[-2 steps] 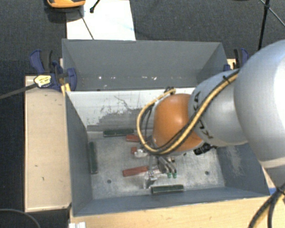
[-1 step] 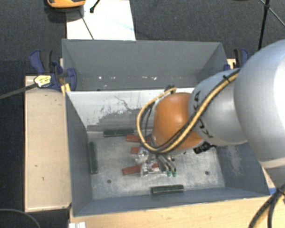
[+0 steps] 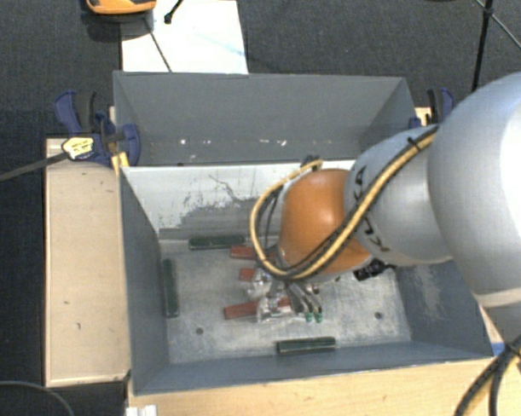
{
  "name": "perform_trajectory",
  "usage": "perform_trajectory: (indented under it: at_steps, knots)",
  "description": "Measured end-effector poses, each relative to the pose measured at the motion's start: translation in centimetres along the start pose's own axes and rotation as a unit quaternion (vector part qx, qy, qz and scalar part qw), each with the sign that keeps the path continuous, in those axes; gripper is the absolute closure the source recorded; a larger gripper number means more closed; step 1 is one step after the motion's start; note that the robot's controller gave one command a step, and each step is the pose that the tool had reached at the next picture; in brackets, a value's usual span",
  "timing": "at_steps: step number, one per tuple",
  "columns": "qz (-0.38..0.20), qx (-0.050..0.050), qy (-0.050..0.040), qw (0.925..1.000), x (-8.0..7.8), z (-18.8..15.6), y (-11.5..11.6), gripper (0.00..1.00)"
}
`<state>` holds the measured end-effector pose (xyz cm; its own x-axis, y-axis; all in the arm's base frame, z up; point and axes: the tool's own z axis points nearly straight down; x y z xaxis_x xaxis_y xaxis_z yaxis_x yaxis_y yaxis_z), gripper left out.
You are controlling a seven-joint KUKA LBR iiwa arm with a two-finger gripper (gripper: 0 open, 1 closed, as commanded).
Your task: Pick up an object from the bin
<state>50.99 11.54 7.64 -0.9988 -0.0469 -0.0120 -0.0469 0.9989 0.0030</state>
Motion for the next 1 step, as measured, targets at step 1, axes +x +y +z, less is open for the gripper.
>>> perform_trajectory:
  at_steps: [1]
  knots:
    - [0.016,0.001,0.0025,0.9999,-2.45,-19.39,-1.98,1.00]
